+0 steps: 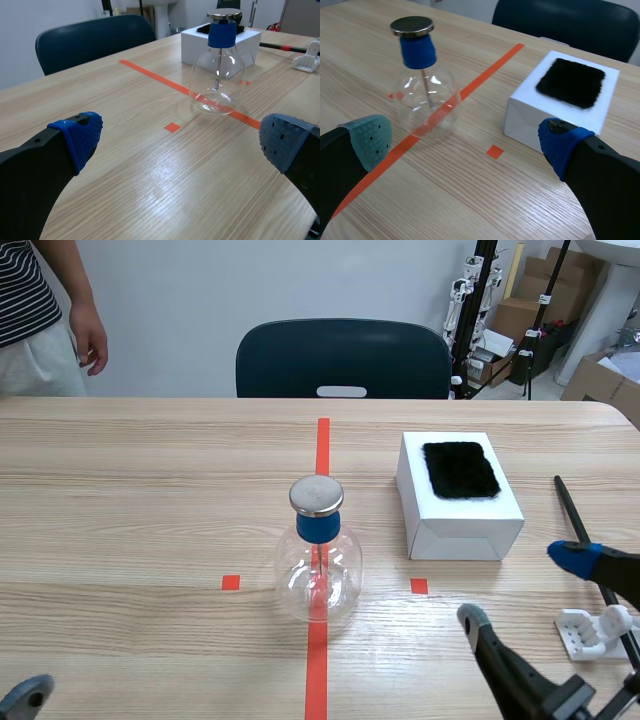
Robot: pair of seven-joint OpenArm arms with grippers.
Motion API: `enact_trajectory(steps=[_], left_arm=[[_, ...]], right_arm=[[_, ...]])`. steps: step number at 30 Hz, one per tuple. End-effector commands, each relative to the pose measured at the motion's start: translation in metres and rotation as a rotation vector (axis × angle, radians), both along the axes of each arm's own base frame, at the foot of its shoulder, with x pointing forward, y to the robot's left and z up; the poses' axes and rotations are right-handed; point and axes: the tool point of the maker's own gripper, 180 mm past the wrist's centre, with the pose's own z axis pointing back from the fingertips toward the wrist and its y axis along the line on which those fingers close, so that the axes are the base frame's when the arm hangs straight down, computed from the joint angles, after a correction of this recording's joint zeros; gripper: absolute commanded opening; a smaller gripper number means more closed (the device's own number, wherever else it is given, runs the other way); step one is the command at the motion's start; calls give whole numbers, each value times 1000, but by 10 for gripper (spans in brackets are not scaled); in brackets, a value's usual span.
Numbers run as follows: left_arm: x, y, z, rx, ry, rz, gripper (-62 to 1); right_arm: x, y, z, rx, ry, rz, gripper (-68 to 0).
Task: Do the electroscope experiment. return to the home posture
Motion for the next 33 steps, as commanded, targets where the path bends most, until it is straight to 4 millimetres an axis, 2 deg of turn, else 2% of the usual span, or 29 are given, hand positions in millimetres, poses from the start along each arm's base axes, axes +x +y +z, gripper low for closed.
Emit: enact_trajectory(steps=[1, 6, 12, 21, 26, 33], left_arm=[[-3, 2, 12, -12, -16, 6, 14], [-17, -5, 32, -38, 19, 17, 14], [-25, -28, 57, -2, -8, 36, 14], [-27, -65, 90, 7, -1, -1, 14], [-26, -73, 101, -3, -16, 8, 14], [-17, -81, 112, -21, -10, -10, 14]], right_arm=[[3, 2, 12, 30, -49, 11, -78], [-2, 17, 22, 22, -98, 73, -78], [-5, 35, 46, 23, -156, 151, -78], [0, 60, 60, -85, -111, 234, -78], [0, 71, 72, -122, -111, 272, -78], [9, 70, 86, -69, -70, 209, -77]])
